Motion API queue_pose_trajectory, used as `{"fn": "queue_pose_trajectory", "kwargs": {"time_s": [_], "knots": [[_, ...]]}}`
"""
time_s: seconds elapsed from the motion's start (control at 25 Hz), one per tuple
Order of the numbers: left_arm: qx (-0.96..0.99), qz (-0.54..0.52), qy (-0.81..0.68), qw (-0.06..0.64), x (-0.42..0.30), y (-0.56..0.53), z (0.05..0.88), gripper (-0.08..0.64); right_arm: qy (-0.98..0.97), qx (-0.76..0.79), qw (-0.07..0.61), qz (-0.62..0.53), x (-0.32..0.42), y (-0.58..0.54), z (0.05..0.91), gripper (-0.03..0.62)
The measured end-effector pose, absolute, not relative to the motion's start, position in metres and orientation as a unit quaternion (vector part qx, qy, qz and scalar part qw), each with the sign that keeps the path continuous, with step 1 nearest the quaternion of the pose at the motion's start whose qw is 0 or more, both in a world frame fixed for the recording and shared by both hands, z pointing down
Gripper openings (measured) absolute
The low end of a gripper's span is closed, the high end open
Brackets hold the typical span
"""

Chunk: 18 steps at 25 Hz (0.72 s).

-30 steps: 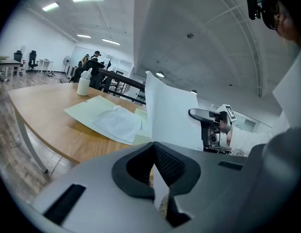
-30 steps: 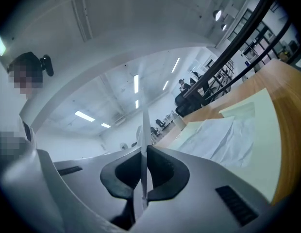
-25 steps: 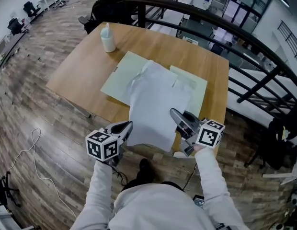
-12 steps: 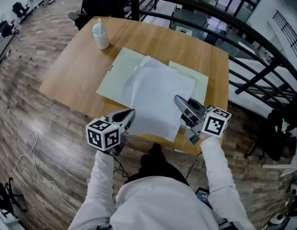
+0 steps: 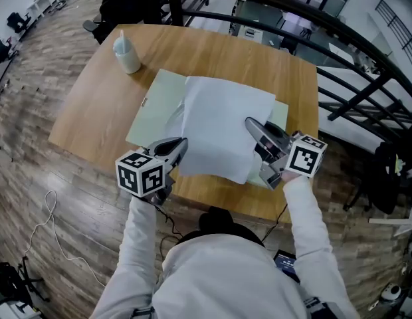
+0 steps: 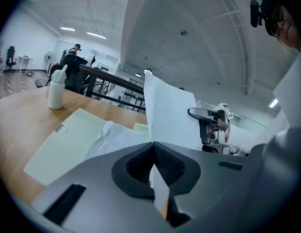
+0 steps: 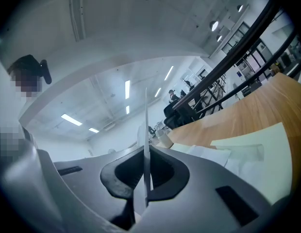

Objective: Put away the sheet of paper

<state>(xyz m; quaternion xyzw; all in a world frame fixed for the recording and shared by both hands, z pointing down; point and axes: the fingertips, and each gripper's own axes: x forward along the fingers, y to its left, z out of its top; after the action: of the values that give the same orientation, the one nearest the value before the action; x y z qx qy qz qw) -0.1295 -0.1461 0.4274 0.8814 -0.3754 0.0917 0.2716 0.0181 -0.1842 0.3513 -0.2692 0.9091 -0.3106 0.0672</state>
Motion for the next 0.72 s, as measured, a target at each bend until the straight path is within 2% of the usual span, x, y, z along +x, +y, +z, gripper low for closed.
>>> {"fn": "queue_pose_trajectory", "kwargs": {"time_s": [0.44, 0.72], "knots": [[0.892, 0.099, -0.361, 0.253, -0.112, -0.216, 0.416, 0.017, 0.897, -0.277, 0.104, -0.328, 0.036, -0.245, 0.343, 0.028], [0.892, 0.102, -0.353, 0.265, -0.104, -0.229, 0.426, 0.017, 0.880, -0.265, 0.134, -0.370, 0.041, -0.258, 0.356, 0.027]]}}
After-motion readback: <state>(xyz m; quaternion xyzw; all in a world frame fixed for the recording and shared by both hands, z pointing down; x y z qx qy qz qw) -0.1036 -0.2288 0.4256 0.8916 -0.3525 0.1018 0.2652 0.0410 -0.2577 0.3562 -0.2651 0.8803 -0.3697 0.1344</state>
